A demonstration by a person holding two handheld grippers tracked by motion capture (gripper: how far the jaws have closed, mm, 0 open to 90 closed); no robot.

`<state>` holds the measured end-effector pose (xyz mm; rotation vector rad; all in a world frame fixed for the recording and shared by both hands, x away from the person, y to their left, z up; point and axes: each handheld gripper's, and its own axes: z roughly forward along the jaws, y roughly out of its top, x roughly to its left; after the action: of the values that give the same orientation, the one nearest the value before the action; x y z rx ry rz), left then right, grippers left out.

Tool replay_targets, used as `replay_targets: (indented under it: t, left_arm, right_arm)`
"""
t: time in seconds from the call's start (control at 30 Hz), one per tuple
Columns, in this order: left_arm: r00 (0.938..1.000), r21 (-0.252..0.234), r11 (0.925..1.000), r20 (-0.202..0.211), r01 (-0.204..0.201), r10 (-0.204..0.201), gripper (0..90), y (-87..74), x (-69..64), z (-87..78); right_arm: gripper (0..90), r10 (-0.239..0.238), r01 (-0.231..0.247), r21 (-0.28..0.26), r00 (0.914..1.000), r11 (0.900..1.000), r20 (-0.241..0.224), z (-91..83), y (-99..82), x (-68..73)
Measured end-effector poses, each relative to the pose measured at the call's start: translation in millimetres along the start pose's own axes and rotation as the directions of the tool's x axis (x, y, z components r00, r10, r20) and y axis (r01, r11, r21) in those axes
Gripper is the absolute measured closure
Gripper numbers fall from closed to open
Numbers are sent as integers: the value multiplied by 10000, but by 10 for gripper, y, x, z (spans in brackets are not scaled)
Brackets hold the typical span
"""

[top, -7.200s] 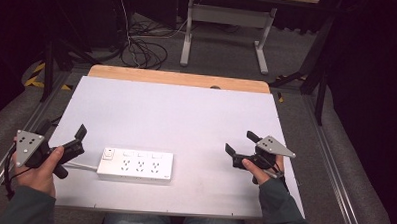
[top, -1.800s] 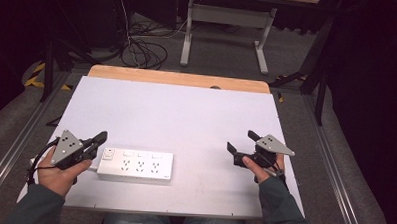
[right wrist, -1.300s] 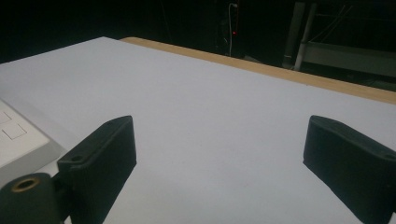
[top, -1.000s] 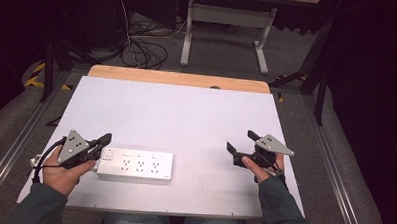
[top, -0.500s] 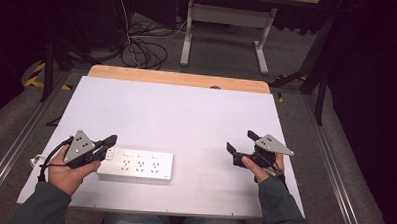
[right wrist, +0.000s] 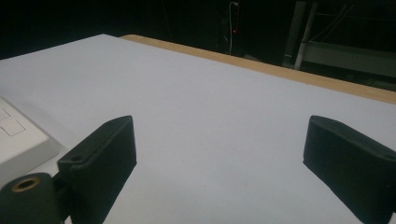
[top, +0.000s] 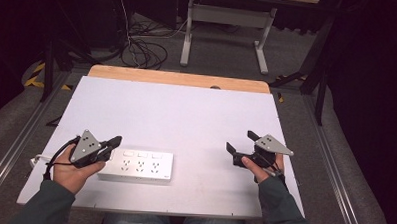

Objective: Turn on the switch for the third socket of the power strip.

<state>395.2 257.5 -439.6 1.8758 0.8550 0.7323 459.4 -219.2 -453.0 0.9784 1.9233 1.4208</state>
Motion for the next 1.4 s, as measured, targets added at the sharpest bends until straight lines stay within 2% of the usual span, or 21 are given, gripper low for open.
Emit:
replay_targets:
  t: [0.3,0.37,1.17,1.4]
  left_arm:
    - [9995,146,9996,166,-256,254,899,19,-30,73]
    - [9995,130,9998,259,-164,160,899,22,-44,87]
    - [9967,369,9976,574,-588,566,899,58,-111,206]
    - [9948,499,9963,776,-706,666,899,67,-143,248]
  right_arm:
    - [99,-86,86,41,10000,10000,-7,5,-4,3]
    - [98,-88,88,46,10000,10000,1,5,-4,1]
    - [98,-39,39,48,10000,10000,14,5,-5,6]
    - [98,-53,53,54,10000,10000,16,7,-6,5]
